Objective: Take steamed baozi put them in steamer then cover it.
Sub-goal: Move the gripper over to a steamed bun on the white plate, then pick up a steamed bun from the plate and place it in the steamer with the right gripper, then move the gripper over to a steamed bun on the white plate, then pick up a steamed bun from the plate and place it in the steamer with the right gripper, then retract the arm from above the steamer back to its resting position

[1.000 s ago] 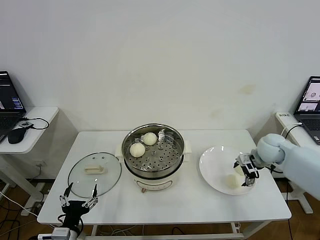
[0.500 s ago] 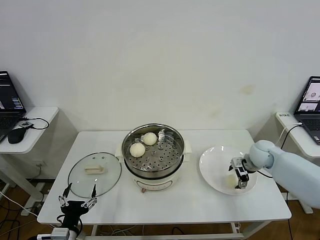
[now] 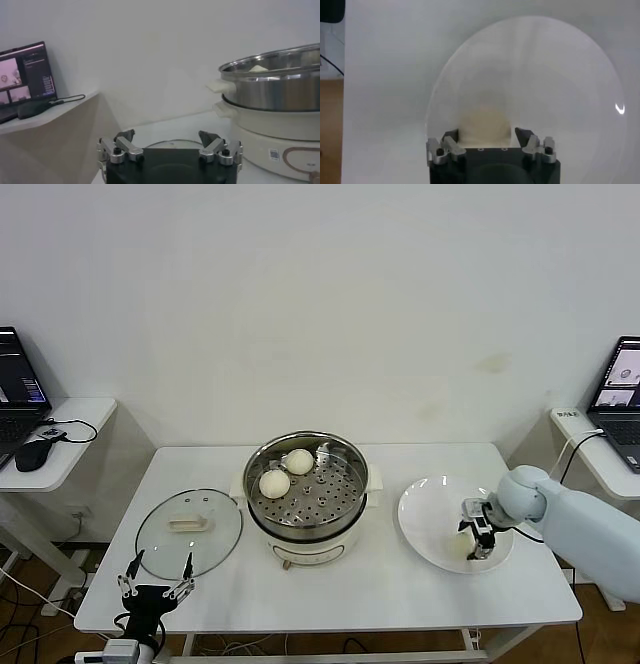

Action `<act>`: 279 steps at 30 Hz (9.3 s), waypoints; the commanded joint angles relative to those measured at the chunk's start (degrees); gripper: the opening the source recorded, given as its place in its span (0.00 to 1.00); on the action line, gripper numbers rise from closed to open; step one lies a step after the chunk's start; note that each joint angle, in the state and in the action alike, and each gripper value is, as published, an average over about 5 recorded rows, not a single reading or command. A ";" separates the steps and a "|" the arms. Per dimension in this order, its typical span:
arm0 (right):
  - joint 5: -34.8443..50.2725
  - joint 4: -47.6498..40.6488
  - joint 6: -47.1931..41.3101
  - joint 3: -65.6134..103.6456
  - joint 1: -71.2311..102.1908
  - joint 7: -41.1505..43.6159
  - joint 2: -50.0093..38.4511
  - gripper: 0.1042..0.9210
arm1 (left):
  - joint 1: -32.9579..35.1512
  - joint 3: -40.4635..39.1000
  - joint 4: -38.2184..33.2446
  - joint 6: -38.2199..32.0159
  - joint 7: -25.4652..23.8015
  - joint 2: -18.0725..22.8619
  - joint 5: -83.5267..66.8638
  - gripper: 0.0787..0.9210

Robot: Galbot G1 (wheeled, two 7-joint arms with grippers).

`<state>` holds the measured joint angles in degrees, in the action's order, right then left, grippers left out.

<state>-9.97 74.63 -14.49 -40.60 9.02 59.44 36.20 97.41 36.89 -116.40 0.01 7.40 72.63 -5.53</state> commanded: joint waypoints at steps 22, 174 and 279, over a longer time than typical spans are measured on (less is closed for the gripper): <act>19.48 5.81 -4.22 -15.06 -40.45 3.50 5.32 0.62 | -0.41 -0.30 -1.45 0.06 -0.03 -0.54 -0.47 0.88; -12.95 -20.31 6.19 14.34 2.56 0.61 8.56 0.74 | -0.04 1.20 0.22 -0.03 -0.15 -0.89 -0.29 0.88; 46.60 16.38 -23.12 -9.16 -25.29 -36.05 11.65 0.88 | -1.28 1.74 -1.44 0.08 -0.12 -0.81 -1.56 0.88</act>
<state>20.62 76.63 -37.52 -58.32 -21.42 45.68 60.71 96.28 38.82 -117.95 0.14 7.28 71.80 -7.07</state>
